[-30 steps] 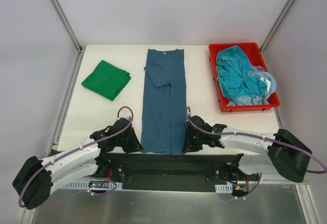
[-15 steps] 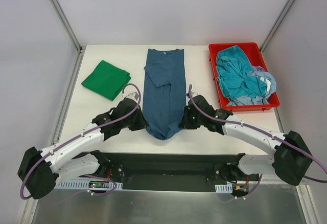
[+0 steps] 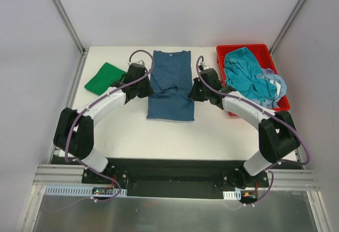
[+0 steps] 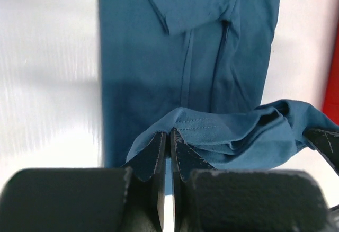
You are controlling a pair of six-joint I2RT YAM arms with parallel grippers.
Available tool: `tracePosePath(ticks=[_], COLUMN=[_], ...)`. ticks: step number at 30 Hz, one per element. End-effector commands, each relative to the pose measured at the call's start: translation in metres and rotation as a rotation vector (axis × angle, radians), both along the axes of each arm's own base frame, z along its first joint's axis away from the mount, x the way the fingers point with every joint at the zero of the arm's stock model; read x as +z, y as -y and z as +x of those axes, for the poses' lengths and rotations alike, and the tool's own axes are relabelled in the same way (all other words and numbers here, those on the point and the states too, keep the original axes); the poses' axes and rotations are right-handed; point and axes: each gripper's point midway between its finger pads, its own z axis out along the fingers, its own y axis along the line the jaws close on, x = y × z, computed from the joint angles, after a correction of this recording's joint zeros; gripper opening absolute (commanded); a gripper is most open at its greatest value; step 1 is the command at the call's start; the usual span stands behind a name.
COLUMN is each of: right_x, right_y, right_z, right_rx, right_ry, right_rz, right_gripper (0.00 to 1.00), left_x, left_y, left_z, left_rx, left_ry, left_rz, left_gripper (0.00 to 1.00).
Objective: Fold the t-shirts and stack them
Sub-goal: Fold the folded rectangular tshirt in 1/3 of the way
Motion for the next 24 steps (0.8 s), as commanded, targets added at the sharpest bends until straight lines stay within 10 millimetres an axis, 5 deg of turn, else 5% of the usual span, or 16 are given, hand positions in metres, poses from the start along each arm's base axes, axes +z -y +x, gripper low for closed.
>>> tracePosePath(ticks=[1,10,24], right_x=[0.021,0.008,-0.038], right_y=[-0.009,0.000,0.002], right_z=[0.040,0.084,0.124], right_rx=[0.016,-0.003,-0.018], right_ry=[0.092,0.108,0.061], right_rz=[0.032,-0.016,-0.016], right_gripper=[0.00,0.00,0.04], left_x=[0.012,-0.001,-0.039], left_y=[0.011,0.002,0.000], left_z=[0.038,0.079,0.106], left_rx=[-0.072,-0.052,-0.079], left_ry=[0.053,0.040,-0.056], left_rz=[-0.015,0.004,-0.014], left_gripper=[0.00,0.00,0.00])
